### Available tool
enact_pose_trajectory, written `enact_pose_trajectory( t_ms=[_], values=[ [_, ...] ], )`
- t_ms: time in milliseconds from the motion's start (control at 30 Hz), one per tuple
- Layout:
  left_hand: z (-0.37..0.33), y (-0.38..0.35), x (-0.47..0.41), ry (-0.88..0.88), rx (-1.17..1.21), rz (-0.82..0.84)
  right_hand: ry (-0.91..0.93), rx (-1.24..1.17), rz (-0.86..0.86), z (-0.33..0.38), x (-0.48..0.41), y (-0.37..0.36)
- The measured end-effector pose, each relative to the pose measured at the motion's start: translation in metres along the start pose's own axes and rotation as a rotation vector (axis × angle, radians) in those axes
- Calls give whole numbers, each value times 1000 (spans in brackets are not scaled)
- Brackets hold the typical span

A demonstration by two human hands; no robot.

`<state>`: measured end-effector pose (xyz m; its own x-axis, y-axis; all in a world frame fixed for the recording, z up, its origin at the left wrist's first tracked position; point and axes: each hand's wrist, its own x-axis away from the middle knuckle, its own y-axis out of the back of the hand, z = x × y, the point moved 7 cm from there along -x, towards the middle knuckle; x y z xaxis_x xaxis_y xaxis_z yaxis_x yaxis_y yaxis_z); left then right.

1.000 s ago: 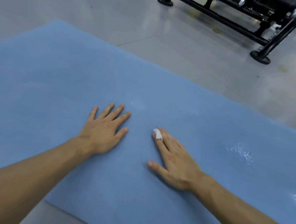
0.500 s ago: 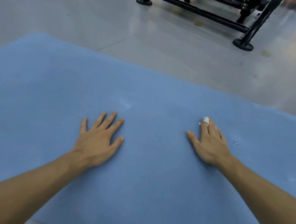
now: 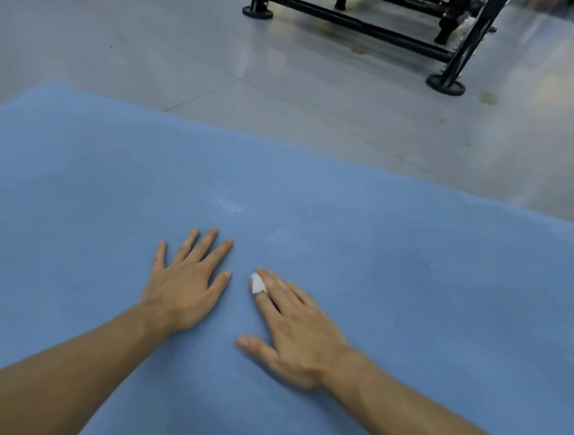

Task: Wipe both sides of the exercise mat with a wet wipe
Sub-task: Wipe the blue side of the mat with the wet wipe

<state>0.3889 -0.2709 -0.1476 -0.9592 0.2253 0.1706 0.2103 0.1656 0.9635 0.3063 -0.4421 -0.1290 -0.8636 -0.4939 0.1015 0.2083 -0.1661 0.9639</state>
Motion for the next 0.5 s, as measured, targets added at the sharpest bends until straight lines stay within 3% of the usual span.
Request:
enact_pose_trajectory(
  t_ms=[100, 333, 500],
  values=[
    [-24, -5, 17, 13, 41, 2, -106, 36, -13, -27, 28, 4],
    [-51, -14, 40, -2, 2, -30, -557, 107, -90, -153, 89, 21],
    [-51, -15, 41, -3, -29, -68, -714, -9, -113, -194, 59, 31]
  ],
)
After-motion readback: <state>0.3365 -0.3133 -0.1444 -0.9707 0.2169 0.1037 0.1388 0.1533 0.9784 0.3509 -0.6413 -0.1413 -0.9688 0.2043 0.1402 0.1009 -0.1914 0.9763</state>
